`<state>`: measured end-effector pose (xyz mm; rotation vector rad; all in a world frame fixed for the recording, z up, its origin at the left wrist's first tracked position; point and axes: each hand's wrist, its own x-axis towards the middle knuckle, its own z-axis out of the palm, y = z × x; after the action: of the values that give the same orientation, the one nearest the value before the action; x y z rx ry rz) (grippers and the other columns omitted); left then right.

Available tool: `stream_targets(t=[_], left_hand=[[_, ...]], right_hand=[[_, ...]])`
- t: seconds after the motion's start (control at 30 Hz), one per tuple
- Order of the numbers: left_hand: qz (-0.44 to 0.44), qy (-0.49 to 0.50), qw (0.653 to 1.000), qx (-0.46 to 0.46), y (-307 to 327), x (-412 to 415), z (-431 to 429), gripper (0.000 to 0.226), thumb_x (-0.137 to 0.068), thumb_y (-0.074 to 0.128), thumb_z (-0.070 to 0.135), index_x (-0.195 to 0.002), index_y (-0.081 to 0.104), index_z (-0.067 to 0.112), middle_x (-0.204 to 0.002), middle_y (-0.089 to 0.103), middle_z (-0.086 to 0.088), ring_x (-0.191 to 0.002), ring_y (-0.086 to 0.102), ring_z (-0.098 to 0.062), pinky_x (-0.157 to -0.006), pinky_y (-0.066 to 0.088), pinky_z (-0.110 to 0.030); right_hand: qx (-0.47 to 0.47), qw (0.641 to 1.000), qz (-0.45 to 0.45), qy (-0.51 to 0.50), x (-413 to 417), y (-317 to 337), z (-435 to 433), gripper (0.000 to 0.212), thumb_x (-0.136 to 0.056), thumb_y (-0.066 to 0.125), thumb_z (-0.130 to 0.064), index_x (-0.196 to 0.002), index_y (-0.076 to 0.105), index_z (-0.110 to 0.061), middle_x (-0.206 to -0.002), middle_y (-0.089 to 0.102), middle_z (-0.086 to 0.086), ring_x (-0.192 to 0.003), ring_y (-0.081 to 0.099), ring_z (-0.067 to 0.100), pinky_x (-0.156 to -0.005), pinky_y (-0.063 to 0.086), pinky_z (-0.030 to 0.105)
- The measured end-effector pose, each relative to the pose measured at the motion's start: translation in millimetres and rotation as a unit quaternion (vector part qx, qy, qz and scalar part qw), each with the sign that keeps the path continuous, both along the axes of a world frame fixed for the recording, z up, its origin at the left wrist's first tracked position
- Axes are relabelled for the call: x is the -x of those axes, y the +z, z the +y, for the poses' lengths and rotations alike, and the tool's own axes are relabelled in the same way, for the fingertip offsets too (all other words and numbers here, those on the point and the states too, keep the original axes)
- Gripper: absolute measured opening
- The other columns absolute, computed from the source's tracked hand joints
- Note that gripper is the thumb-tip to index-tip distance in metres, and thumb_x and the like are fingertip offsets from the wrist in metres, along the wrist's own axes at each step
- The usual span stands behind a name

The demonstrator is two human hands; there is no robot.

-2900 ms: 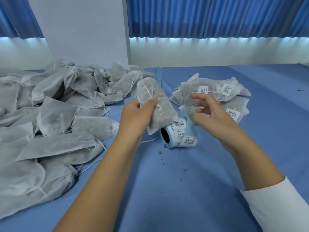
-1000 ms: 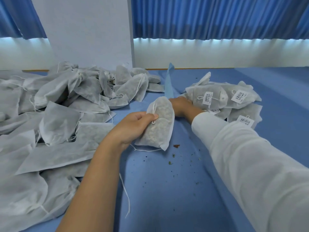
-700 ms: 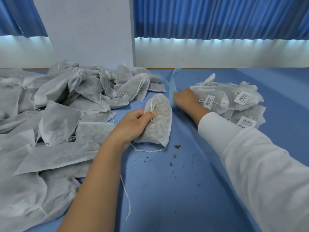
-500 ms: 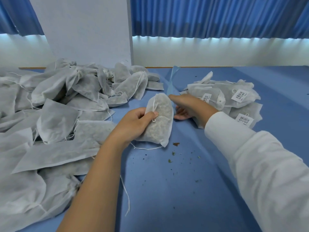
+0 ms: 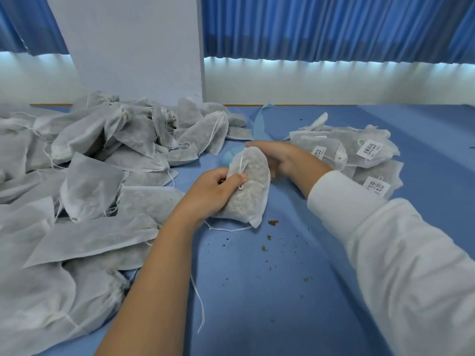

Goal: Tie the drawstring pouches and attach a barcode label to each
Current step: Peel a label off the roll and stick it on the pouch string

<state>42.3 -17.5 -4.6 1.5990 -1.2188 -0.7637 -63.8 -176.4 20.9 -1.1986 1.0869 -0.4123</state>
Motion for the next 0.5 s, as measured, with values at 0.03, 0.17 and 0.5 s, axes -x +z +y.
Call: stream_targets(t=[0.03, 0.17, 0.5], left_hand=[[-0.001, -0.004, 1.000, 0.002, 0, 0, 0, 0.036, -0.091, 0.061, 0.040, -0.056, 0.058, 0.033, -0.058, 0.057, 0.021, -0.053, 0.051, 0.007, -0.048, 0.036, -0.007], [-0.006, -0.017, 1.000, 0.003, 0, 2, 0, 0.036, -0.092, 0.061, 0.041, -0.057, 0.059, 0.033, -0.062, 0.057, 0.018, -0.058, 0.052, 0.002, -0.061, 0.040, -0.020], [0.026, -0.031, 0.999, -0.004, 1, 8, 0, 0.033, -0.093, 0.061, 0.039, -0.061, 0.062, 0.029, -0.062, 0.059, 0.018, -0.062, 0.055, -0.001, -0.064, 0.040, -0.022]], right_hand=[[0.002, 1.000, 0.009, -0.002, -5, 4, -3, 0.015, -0.094, 0.062, -0.022, -0.096, 0.063, -0.008, -0.103, 0.066, 0.008, -0.100, 0.064, 0.018, -0.087, 0.054, 0.032], [0.034, 0.978, -0.147, -0.147, -20, 25, -17, 0.024, -0.097, 0.050, 0.000, -0.074, 0.047, -0.008, -0.066, 0.045, 0.004, -0.039, 0.045, 0.006, -0.042, 0.040, 0.011], [0.136, 0.979, 0.051, -0.140, 1, 27, -28, 0.023, -0.100, 0.041, -0.012, -0.079, 0.050, -0.008, -0.071, 0.051, 0.005, -0.060, 0.055, 0.019, -0.049, 0.046, 0.026]])
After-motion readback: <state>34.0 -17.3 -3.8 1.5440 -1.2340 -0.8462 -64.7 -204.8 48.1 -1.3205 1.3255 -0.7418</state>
